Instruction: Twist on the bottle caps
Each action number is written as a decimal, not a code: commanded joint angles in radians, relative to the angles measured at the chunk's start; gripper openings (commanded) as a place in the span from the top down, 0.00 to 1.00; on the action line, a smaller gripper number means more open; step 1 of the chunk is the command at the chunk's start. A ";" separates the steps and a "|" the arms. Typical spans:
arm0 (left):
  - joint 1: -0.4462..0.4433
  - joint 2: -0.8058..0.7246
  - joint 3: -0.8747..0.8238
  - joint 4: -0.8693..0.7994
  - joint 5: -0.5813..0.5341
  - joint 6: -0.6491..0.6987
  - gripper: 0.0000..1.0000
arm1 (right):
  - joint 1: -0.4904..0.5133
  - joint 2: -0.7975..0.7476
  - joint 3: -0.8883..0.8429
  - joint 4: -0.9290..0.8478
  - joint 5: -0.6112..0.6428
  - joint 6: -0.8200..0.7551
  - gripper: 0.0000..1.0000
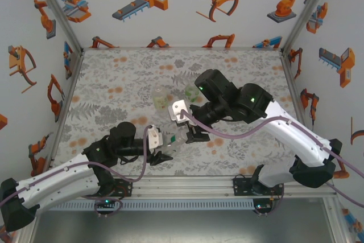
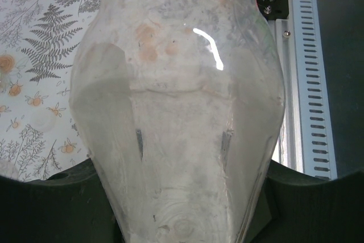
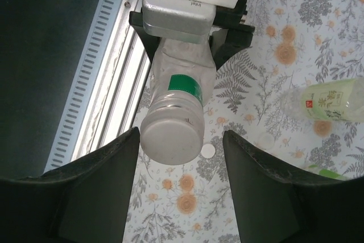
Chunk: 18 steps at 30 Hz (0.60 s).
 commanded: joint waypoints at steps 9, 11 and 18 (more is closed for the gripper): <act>-0.002 -0.010 -0.002 0.012 0.023 0.017 1.00 | 0.004 -0.038 -0.034 0.050 -0.030 0.035 0.46; -0.001 -0.007 -0.002 0.013 0.025 0.017 1.00 | 0.004 -0.038 -0.032 0.051 -0.033 0.039 0.45; -0.001 -0.004 -0.002 0.012 0.023 0.018 1.00 | 0.004 -0.047 -0.028 0.058 -0.049 0.061 0.45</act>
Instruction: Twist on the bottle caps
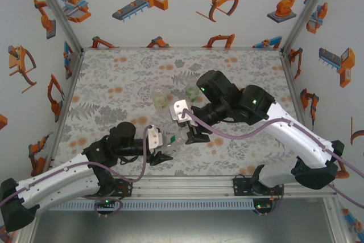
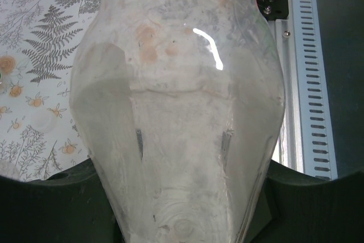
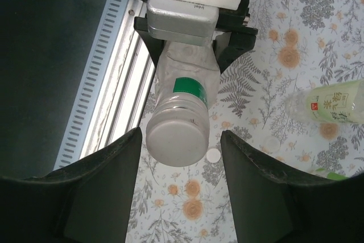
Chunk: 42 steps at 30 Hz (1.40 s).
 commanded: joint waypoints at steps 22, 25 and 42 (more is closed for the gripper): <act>-0.002 -0.020 0.024 -0.023 -0.085 0.049 1.00 | 0.003 -0.010 -0.036 0.072 0.033 0.246 0.78; -0.002 -0.032 0.032 -0.029 -0.153 0.075 1.00 | 0.004 -0.019 -0.085 0.144 0.038 0.426 0.79; 0.001 0.030 0.023 0.179 -0.289 0.107 1.00 | 0.004 -0.114 -0.328 0.501 0.454 1.446 0.97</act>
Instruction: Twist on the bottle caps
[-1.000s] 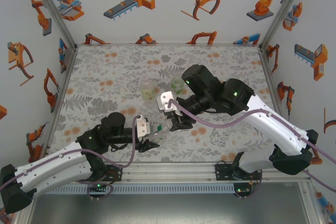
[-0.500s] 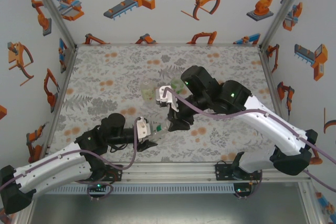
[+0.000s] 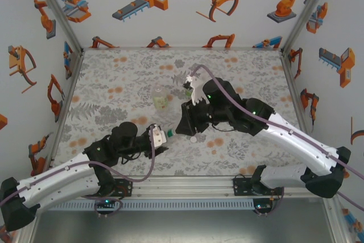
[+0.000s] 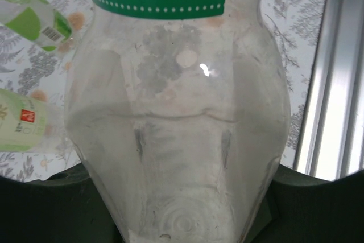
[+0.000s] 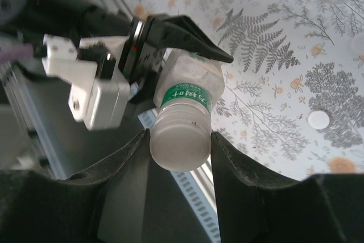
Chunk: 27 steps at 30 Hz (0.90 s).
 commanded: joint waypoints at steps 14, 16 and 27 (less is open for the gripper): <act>-0.004 0.100 0.077 0.150 -0.061 0.019 1.00 | 0.012 0.057 0.034 -0.013 0.222 0.436 0.47; -0.003 0.097 0.070 0.142 -0.060 0.017 1.00 | 0.013 0.043 0.050 -0.017 0.230 0.392 0.34; -0.001 0.053 0.050 0.078 0.066 -0.009 1.00 | 0.013 -0.063 0.095 0.007 0.160 -0.086 0.27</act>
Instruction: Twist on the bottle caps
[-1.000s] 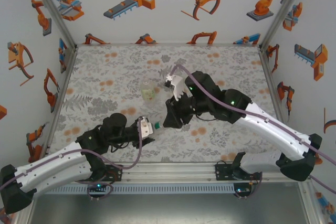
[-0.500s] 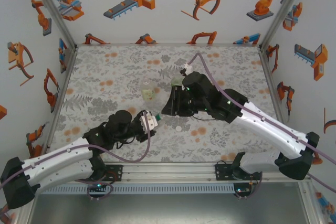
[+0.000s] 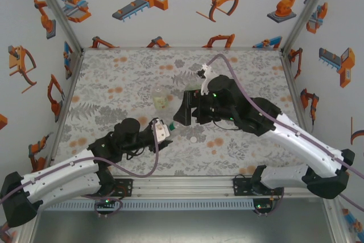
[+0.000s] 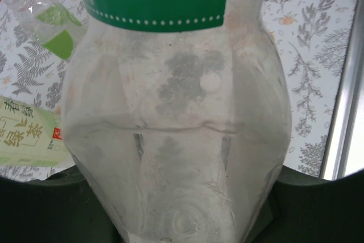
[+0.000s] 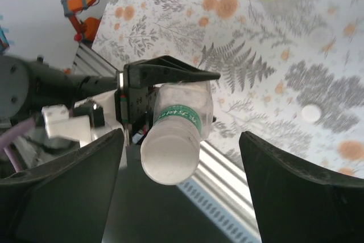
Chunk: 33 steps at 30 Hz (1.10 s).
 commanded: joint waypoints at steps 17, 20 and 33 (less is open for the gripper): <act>-0.003 -0.025 0.081 -0.178 0.270 -0.029 1.00 | 0.008 -0.057 0.016 -0.109 -0.535 -1.095 0.31; -0.002 -0.026 0.081 -0.176 0.283 -0.028 1.00 | 0.008 -0.051 -0.013 -0.066 -0.561 -1.096 0.34; -0.003 -0.020 0.083 -0.174 0.306 -0.025 1.00 | 0.009 -0.037 -0.040 -0.032 -0.575 -1.091 0.45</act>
